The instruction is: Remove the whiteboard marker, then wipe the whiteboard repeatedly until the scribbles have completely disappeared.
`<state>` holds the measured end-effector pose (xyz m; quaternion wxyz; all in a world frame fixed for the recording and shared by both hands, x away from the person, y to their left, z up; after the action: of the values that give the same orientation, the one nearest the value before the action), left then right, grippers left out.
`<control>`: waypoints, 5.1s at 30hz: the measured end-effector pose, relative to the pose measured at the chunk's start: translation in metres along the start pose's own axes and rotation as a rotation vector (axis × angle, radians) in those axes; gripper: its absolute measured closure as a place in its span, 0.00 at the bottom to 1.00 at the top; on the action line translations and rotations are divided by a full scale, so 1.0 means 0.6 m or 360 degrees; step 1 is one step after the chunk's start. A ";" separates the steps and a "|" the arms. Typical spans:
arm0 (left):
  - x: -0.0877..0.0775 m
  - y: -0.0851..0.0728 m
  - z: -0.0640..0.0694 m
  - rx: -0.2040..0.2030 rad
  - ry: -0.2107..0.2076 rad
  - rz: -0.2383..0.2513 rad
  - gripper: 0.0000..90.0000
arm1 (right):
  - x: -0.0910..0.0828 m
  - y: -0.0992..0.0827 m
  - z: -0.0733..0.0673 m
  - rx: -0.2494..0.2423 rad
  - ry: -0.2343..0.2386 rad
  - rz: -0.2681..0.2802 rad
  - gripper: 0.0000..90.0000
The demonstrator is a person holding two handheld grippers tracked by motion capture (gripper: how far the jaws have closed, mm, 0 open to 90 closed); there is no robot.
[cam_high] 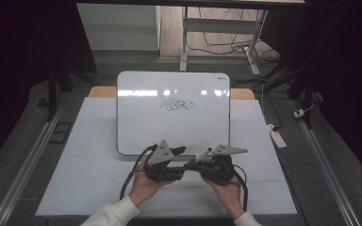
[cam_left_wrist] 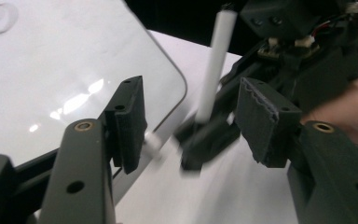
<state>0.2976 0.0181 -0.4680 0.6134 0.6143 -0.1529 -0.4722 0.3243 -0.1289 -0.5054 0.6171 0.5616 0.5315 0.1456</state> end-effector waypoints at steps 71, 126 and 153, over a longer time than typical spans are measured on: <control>-0.191 -0.198 -0.170 -0.0461 0.0374 -0.0201 0.36 | 0.166 0.286 0.141 -0.0386 -0.0432 0.0430 0.86; -0.187 -0.202 -0.175 -0.0471 0.0398 -0.0216 0.36 | 0.216 0.244 0.093 -0.0501 -0.0309 0.0334 0.86; -0.185 -0.202 -0.173 -0.0476 0.0385 -0.0218 0.36 | 0.160 0.278 0.163 -0.0386 -0.0463 0.0405 0.86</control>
<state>0.2737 0.1910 -0.5538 0.6783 0.5775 0.0359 -0.4530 0.5120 -0.0525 -0.4304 0.7269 0.5609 0.3405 0.2026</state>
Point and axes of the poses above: each handheld gripper's, and its own axes: x roughly forward along the jaws, y roughly out of its top, z roughly to its right, the point moved 6 cm from there along x, roughly forward along the jaws, and after that the axes turned 9 degrees about -x, right-handed, at the moved point
